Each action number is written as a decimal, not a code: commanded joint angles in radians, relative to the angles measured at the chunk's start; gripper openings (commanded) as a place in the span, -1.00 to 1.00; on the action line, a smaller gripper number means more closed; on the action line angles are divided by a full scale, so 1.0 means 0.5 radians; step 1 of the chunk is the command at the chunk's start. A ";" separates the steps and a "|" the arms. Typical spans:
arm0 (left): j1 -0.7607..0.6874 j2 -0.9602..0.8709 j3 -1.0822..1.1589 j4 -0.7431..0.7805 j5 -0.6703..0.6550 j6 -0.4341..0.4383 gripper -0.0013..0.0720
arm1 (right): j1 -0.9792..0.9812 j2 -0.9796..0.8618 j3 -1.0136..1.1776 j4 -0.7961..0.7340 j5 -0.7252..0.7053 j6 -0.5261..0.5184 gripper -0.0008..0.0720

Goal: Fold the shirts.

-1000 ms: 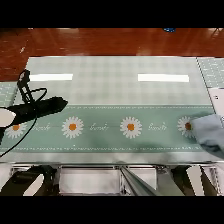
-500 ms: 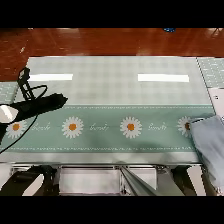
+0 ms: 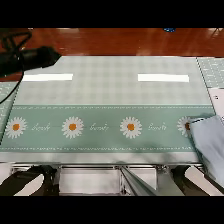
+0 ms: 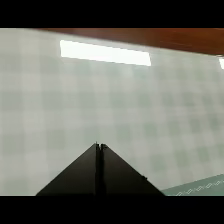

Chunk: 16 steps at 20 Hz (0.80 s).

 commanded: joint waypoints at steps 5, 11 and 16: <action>-0.329 -0.345 0.110 0.829 -0.292 -0.418 -0.92 | 1.517 -0.433 0.162 -1.112 -0.291 -0.051 -0.91; -0.310 -0.387 0.088 0.810 -0.291 -0.462 -0.92 | 1.541 -0.573 0.162 -1.230 -0.166 0.056 -0.91; -0.314 -0.396 0.092 0.812 -0.455 -0.462 -0.92 | 1.546 -0.574 0.162 -1.214 -0.181 0.054 -0.91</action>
